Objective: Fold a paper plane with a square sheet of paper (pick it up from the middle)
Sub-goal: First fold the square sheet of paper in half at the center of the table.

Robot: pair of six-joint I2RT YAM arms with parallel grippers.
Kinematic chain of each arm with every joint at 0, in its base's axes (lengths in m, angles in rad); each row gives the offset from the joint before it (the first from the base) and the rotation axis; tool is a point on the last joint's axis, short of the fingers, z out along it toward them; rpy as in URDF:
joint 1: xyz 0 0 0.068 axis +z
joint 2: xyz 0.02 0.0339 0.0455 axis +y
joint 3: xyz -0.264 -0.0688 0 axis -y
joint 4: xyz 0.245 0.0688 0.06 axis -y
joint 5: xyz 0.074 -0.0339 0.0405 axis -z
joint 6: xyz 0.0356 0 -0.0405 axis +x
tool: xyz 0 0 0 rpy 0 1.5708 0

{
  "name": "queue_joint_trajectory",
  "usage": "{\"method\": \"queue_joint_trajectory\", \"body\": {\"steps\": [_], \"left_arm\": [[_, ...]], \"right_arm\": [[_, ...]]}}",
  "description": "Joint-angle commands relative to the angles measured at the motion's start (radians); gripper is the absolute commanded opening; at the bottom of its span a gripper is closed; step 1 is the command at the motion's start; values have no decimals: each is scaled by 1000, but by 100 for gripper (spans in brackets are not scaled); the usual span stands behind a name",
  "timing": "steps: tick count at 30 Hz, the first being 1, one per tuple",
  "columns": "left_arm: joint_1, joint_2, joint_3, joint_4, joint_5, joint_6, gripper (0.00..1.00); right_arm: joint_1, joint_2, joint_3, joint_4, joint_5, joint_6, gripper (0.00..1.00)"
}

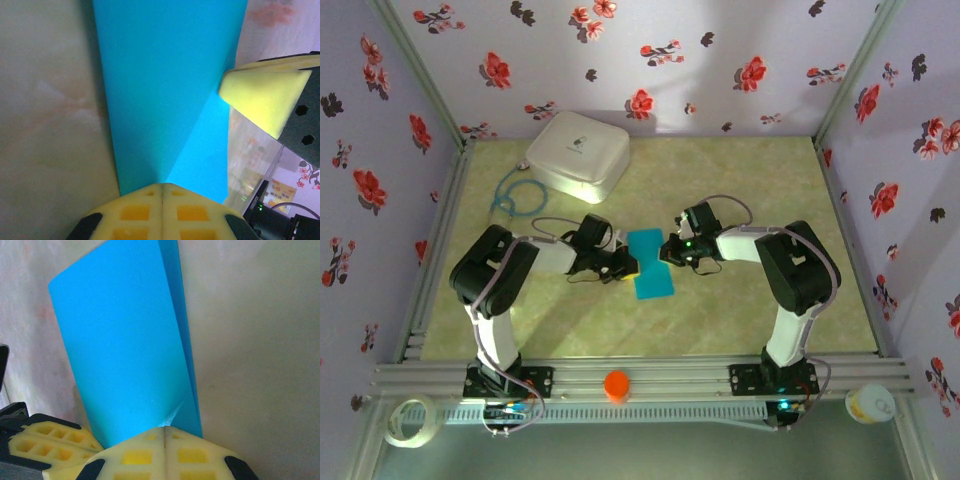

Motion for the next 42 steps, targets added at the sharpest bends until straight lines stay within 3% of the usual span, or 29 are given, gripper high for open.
{"method": "queue_joint_trajectory", "body": {"steps": [1, 8, 16, 25, 33, 42], "left_arm": [[17, -27, 56, -126, 4, -10, 0], [39, -5, 179, -254, -6, 48, 1], [58, 73, 212, -256, 12, 32, 1], [58, 87, 196, -338, -110, 58, 3], [57, 19, 266, -318, -14, 49, 6], [58, 99, 337, -313, -20, 54, 6]], "right_arm": [[-6, 59, -61, -204, 128, -9, 0], [-7, 61, -61, -205, 128, -9, 0], [-6, 51, -65, -203, 131, -7, 0], [-8, 52, -63, -204, 134, -6, 0], [-8, 47, -53, -224, 136, -9, 0], [-8, 40, -46, -242, 147, -8, 0]]}}
